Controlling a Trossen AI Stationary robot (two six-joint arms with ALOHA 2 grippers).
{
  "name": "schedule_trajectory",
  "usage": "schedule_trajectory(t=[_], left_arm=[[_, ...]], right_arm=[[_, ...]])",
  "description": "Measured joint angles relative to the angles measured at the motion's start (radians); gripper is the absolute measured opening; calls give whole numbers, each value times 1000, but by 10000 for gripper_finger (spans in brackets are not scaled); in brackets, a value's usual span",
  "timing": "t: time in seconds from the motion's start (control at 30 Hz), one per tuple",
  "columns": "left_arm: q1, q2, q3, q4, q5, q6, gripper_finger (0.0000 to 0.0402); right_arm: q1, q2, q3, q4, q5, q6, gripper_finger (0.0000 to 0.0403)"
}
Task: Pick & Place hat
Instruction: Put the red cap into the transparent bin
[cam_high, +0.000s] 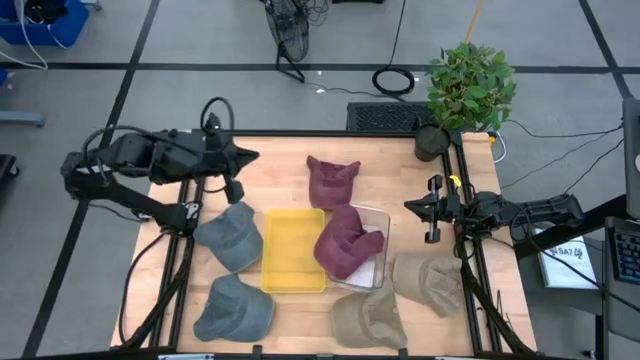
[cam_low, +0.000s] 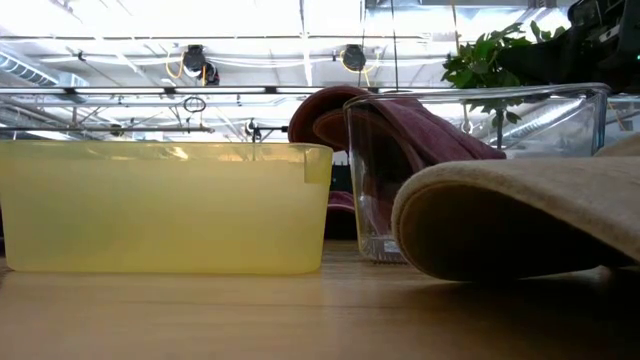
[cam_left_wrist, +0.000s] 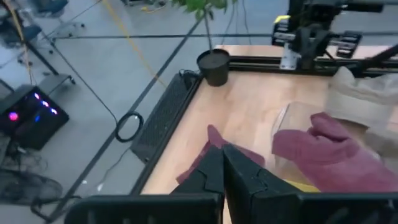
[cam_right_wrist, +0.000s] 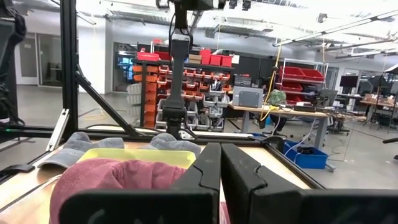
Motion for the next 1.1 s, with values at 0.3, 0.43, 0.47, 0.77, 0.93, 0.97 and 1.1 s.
schedule_trajectory(t=[0.3,0.43,0.47,0.77,0.93,0.97,1.1], left_arm=[[111,-276,-638,571,243,9,5],[152,-338,-861,768,263,38,3],[167,-355,-916,818,266,37,3],[303,-528,-1215,1057,338,-39,3],[347,-653,-1309,1062,403,-97,7],[352,-674,-1326,1062,409,-100,7],[372,-725,-1381,1083,402,-106,4]], right_arm=[[0,0,0,2,2,-47,0],[0,0,0,7,3,-47,0],[0,0,0,7,3,-47,0],[0,0,0,6,5,-47,0],[0,0,0,6,5,-47,0],[0,0,0,6,5,-47,0],[0,0,0,6,5,-47,0]])
